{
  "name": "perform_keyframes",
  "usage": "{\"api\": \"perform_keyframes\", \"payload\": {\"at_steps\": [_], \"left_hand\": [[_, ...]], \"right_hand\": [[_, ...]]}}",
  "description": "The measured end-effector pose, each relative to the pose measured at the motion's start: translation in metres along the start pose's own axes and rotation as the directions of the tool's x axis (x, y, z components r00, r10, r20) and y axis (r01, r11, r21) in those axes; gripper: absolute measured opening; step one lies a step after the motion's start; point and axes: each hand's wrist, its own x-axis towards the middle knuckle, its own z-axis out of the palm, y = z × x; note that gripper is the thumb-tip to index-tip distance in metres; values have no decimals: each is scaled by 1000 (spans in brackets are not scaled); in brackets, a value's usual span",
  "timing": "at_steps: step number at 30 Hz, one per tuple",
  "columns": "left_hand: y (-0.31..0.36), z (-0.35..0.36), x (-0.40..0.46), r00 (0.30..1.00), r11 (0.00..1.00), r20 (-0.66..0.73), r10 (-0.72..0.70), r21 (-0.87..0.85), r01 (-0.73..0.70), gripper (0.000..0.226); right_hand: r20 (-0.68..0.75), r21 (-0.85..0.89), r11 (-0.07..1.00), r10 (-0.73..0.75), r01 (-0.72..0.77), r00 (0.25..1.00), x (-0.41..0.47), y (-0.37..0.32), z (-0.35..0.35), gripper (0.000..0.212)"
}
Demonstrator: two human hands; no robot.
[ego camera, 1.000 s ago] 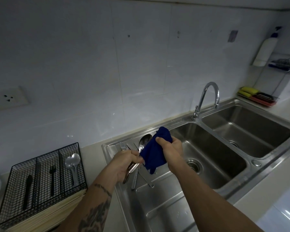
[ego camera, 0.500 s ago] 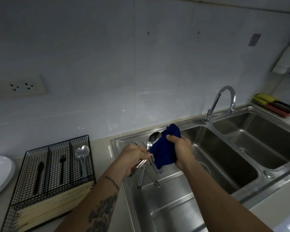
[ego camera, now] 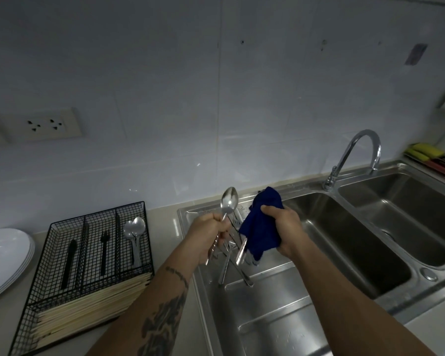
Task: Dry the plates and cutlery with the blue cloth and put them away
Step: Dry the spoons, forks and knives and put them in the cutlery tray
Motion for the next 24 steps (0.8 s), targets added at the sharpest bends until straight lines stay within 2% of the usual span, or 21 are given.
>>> {"api": "perform_keyframes", "payload": {"at_steps": [4,9,12,17,21,24], "left_hand": [[22,8,8,992,991,-38,116,78,-113,6],[29,17,13,977,957,-99,186,243,-158,4],[26,17,13,973,943,-126,195,297,-151,13],[29,22,9,902,895,-263,342,385,-226,8],[31,17,9,850,915,-386,359,324,-240,10],[32,10,11,854,929,-401,331,296,-221,8]], "right_hand": [[177,-266,964,27,21,984,-4,0,4,29],[264,-288,957,52,27,963,1,7,4,36],[280,-311,949,45,46,959,0,6,3,37],[295,-334,939,21,82,955,-9,4,11,42],[298,-422,906,90,47,950,-25,19,7,36],[266,-452,890,72,59,961,-31,23,8,32]]}}
